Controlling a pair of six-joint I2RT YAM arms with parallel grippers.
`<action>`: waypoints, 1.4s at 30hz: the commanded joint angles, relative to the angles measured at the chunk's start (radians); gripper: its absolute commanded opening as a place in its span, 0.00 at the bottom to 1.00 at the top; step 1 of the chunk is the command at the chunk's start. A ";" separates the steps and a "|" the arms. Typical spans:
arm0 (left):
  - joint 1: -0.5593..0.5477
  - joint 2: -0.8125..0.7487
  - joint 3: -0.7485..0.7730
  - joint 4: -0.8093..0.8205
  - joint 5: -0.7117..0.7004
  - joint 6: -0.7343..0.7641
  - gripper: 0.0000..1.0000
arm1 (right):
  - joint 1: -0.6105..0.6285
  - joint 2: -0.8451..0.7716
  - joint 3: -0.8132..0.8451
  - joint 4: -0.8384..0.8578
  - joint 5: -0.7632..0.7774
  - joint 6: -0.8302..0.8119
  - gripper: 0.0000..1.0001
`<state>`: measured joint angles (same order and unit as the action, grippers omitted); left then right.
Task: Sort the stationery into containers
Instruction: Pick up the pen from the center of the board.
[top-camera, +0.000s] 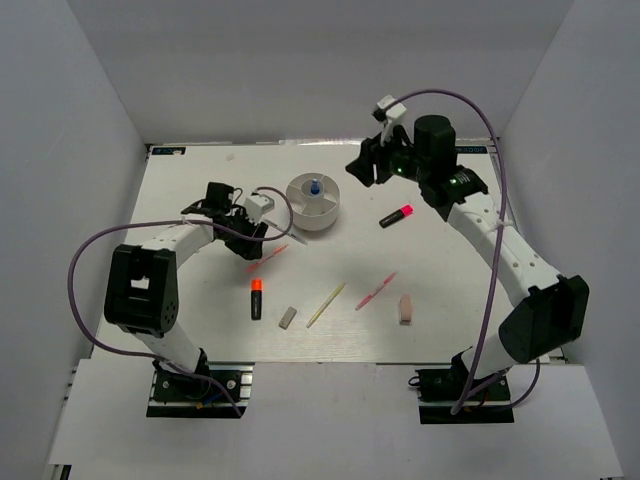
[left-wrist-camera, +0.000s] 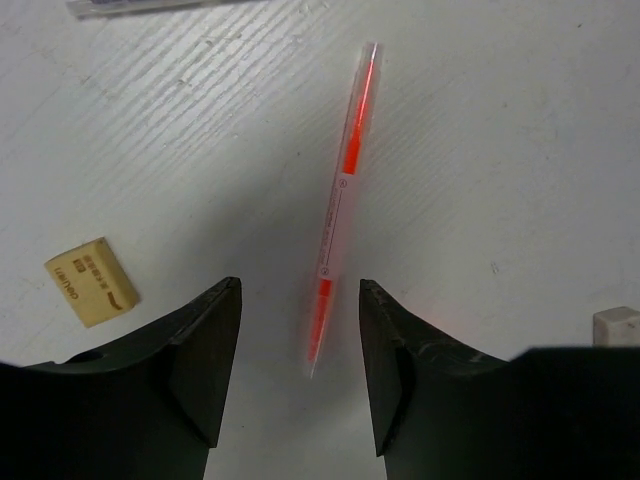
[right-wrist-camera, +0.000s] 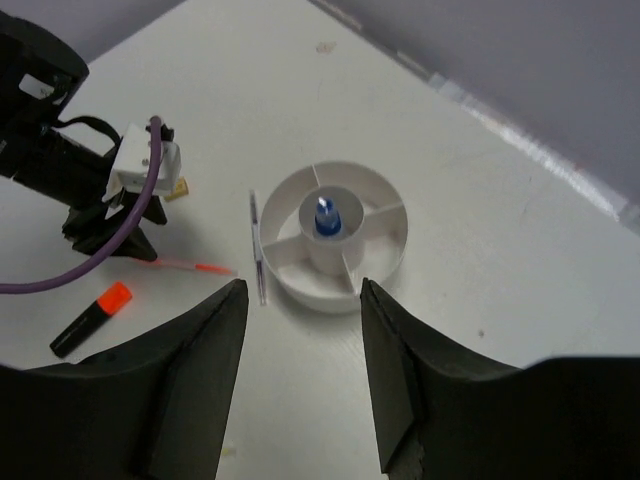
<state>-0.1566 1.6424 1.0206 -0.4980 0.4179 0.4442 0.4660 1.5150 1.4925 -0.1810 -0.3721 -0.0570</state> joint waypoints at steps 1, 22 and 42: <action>-0.046 0.011 0.047 -0.011 -0.082 0.031 0.60 | -0.032 -0.038 -0.107 -0.014 -0.030 0.077 0.55; -0.204 0.076 -0.054 0.098 -0.300 0.044 0.37 | -0.105 -0.088 -0.248 0.023 -0.157 0.197 0.55; -0.199 -0.328 0.081 0.039 0.246 -0.199 0.02 | -0.072 -0.076 -0.288 0.156 -0.430 0.308 0.58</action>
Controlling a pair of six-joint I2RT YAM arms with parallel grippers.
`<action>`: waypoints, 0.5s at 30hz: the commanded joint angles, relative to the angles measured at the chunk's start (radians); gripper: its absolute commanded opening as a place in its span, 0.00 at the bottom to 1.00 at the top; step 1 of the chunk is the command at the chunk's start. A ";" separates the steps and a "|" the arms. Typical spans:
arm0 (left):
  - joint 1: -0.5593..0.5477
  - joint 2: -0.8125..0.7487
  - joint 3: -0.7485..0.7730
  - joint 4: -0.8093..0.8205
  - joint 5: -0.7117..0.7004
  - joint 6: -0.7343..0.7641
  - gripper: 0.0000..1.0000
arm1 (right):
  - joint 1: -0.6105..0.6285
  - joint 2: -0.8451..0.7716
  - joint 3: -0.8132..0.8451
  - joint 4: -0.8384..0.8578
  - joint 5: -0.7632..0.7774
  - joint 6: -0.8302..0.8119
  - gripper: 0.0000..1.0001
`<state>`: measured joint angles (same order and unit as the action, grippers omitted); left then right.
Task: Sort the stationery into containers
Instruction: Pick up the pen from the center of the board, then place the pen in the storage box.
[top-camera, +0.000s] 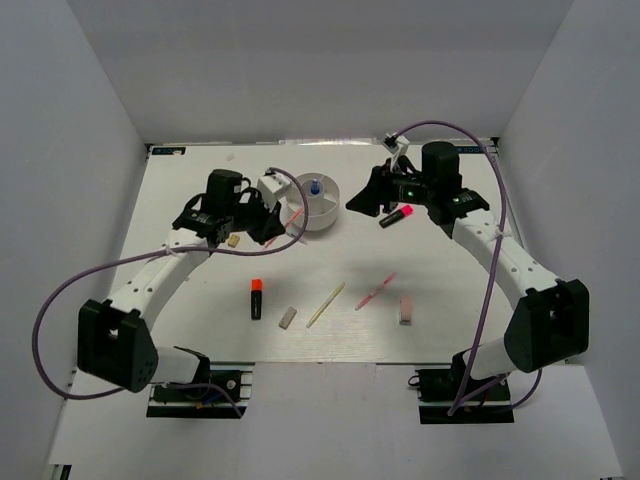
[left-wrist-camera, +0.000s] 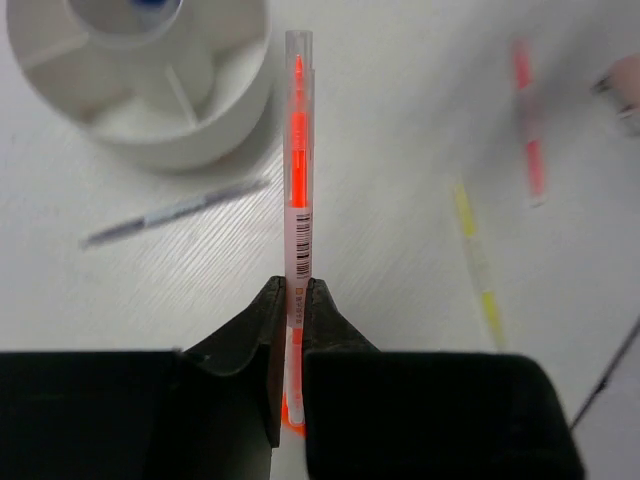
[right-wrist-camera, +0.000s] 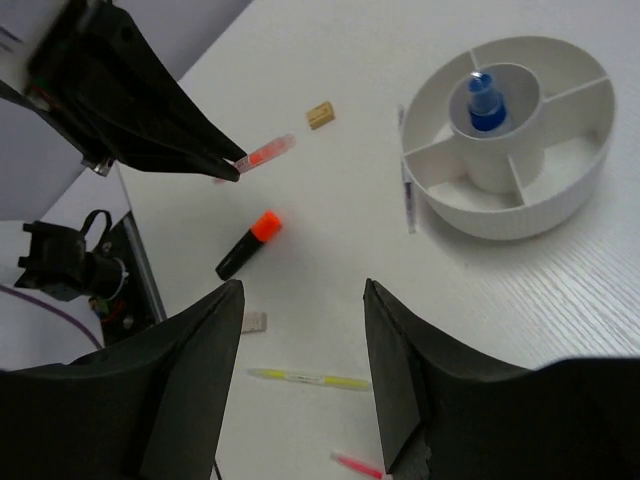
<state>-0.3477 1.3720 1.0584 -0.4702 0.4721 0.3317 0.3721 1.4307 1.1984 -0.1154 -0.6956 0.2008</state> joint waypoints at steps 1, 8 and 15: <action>-0.008 -0.057 0.052 0.019 0.216 -0.111 0.02 | 0.028 0.011 0.007 0.101 -0.117 0.060 0.58; -0.008 -0.021 0.135 0.103 0.358 -0.281 0.02 | 0.111 0.097 0.064 0.224 -0.136 0.176 0.62; -0.008 0.010 0.161 0.143 0.387 -0.318 0.02 | 0.136 0.148 0.113 0.273 -0.102 0.255 0.64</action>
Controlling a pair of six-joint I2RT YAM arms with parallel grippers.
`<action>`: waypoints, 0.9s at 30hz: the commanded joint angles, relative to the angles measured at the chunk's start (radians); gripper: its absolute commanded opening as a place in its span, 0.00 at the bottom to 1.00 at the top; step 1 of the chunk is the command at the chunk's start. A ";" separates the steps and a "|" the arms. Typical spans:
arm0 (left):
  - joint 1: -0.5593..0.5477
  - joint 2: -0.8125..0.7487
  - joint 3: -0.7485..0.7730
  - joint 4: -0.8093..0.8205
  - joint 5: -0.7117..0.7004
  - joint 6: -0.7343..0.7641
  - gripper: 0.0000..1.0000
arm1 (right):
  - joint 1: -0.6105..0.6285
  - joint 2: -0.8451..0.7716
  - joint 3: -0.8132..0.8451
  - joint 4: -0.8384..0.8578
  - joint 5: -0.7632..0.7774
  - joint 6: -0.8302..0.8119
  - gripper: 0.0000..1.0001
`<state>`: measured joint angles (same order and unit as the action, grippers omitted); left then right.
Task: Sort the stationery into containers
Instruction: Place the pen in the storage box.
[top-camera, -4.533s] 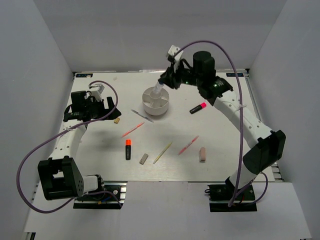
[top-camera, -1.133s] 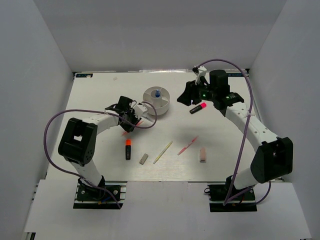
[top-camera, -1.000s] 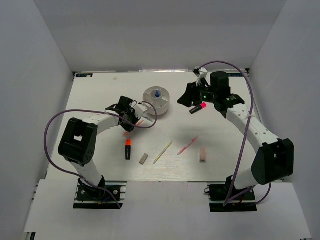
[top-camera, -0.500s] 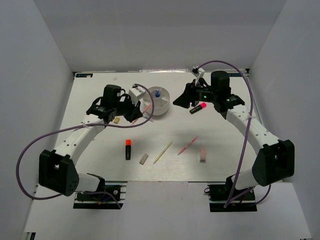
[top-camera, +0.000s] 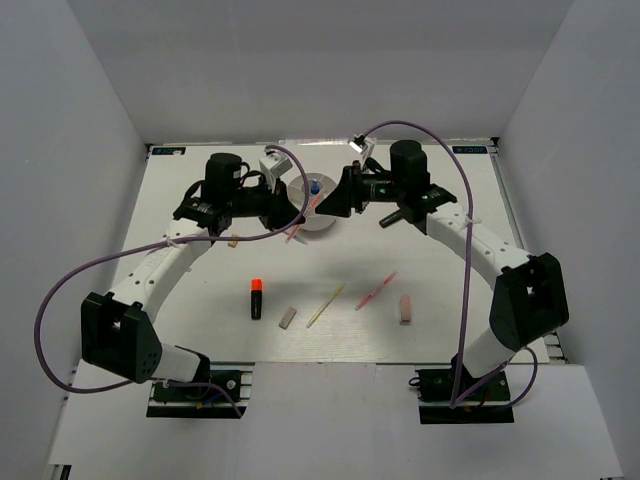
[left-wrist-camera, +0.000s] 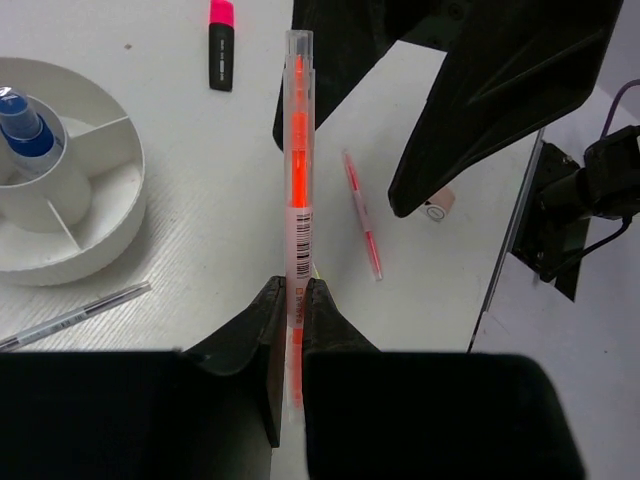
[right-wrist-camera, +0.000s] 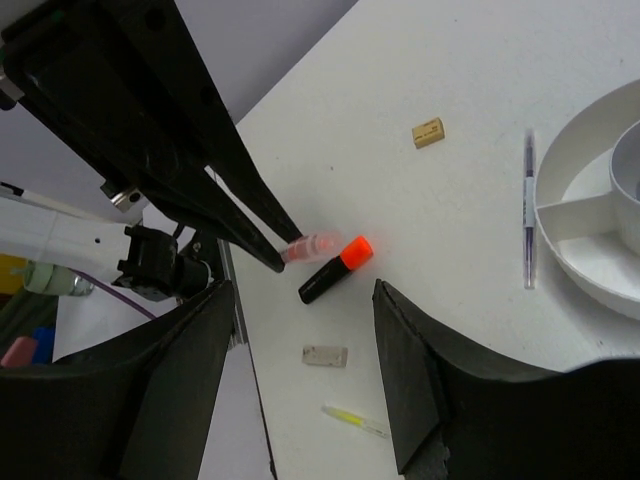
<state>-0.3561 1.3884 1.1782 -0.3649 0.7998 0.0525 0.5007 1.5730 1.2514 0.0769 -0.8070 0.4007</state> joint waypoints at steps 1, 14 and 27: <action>0.000 -0.006 0.043 0.037 0.059 -0.039 0.02 | 0.006 0.019 0.062 0.084 0.011 0.069 0.64; 0.000 -0.023 0.011 -0.003 0.050 0.017 0.26 | -0.011 0.074 0.115 0.077 0.077 0.142 0.00; 0.095 -0.058 0.028 -0.018 -0.218 -0.056 0.79 | -0.146 0.198 0.295 -0.109 0.347 -0.157 0.00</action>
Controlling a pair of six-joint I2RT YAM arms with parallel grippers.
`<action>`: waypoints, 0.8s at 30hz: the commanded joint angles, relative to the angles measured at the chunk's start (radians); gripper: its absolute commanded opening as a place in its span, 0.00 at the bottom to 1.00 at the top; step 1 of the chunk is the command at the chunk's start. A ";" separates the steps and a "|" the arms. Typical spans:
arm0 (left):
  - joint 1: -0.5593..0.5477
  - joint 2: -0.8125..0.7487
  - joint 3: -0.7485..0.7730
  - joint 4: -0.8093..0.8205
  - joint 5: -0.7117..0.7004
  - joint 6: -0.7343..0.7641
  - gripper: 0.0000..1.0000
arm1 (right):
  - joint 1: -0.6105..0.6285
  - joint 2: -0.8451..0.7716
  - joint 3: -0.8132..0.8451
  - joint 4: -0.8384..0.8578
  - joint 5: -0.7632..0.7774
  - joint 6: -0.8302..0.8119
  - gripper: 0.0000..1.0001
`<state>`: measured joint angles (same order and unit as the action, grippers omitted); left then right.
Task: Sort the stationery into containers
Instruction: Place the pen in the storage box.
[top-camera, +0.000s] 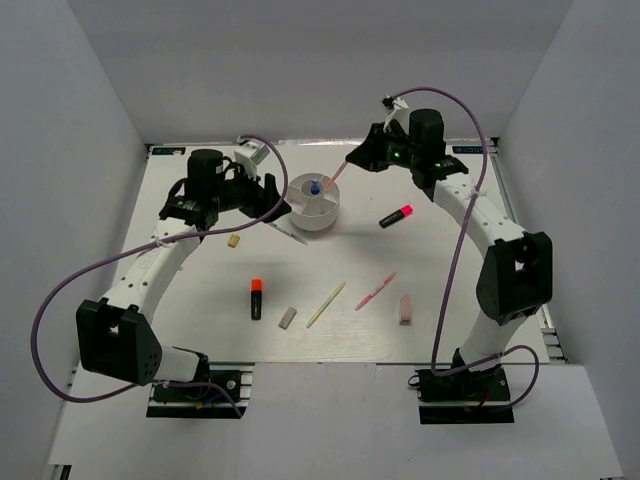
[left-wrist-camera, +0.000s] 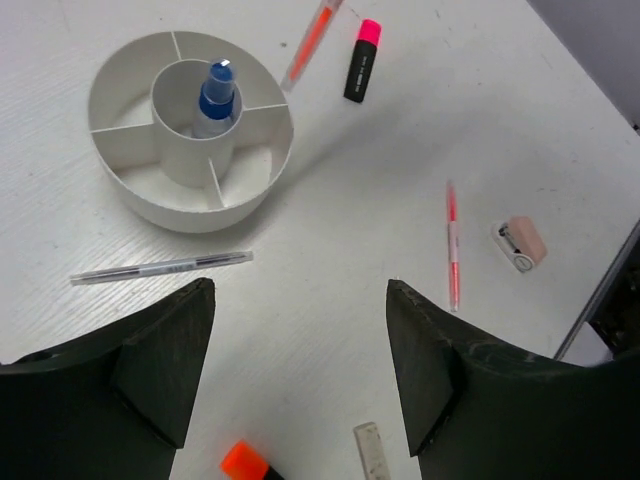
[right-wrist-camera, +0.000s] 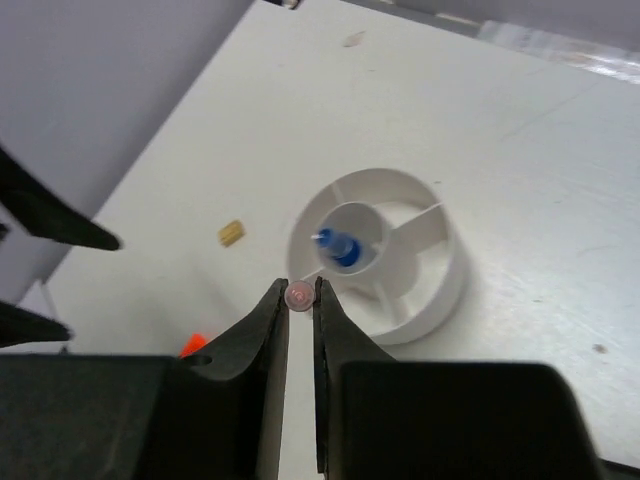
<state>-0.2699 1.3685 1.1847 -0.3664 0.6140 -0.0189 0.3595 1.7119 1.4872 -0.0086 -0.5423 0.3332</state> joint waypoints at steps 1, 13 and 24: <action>0.009 -0.037 0.016 -0.026 -0.005 0.055 0.79 | -0.005 0.078 0.091 -0.024 0.093 -0.108 0.00; -0.031 -0.077 -0.106 -0.141 0.072 0.269 0.80 | -0.004 0.284 0.239 -0.014 0.159 -0.195 0.00; -0.351 0.004 -0.280 -0.183 -0.147 0.281 0.71 | 0.004 0.262 0.136 -0.027 0.143 -0.195 0.48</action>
<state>-0.5449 1.3674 0.9287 -0.5316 0.5598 0.2668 0.3603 2.0109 1.6466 -0.0517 -0.4026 0.1490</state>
